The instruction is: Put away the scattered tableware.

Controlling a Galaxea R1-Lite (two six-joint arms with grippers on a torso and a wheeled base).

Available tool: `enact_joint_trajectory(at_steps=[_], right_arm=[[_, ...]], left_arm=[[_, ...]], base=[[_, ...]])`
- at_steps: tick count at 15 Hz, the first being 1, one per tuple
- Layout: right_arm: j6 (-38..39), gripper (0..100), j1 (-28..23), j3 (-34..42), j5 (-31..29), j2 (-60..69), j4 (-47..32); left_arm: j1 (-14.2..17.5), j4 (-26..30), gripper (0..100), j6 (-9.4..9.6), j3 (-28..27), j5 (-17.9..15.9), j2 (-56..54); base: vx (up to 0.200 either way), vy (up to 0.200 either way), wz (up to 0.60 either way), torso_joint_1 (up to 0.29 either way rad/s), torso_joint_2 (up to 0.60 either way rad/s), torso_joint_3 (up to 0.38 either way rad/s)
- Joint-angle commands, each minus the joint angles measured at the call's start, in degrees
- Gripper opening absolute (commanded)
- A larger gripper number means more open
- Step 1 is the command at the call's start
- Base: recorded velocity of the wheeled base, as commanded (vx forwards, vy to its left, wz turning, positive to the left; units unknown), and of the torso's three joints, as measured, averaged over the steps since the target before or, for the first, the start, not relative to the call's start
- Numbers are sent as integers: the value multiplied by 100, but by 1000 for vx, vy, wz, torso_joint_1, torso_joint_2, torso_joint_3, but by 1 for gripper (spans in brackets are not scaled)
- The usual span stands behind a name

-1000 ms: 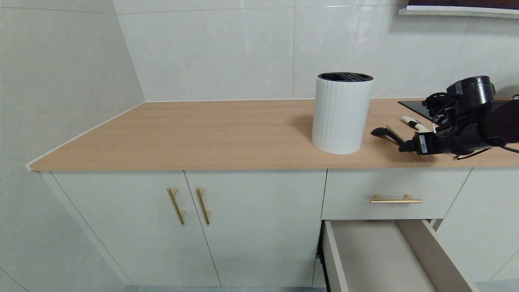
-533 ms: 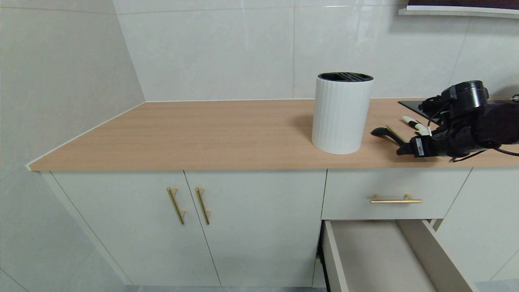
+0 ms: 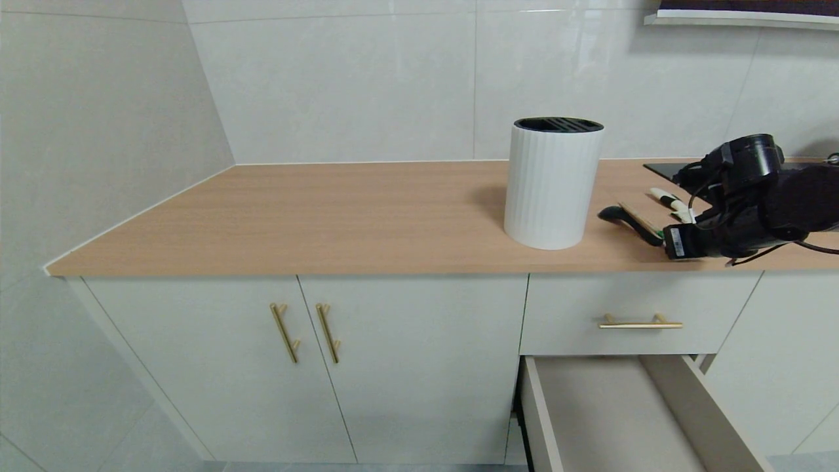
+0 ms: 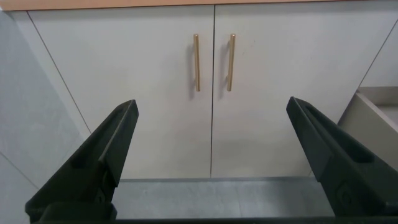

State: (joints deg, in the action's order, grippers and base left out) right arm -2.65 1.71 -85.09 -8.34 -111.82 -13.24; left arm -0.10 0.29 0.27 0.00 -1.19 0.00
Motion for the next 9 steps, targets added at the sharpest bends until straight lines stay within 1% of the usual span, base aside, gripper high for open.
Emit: enact_joint_trajectory(at_steps=[1, 7, 9], right_arm=[[1, 0, -4, -25, -1, 3, -12], [159, 0, -4, -8, -1, 372, 14], [256, 0, -4, 397, -1, 1119, 14]], left_arm=[[1, -3, 100, 0, 0, -4, 9], [1, -3, 100, 0, 0, 5, 9], [1, -3, 100, 0, 0, -4, 0]], base=[[0, 0, 0, 0, 0, 0], [0, 0, 0, 0, 0, 0], [0, 0, 0, 0, 0, 0]])
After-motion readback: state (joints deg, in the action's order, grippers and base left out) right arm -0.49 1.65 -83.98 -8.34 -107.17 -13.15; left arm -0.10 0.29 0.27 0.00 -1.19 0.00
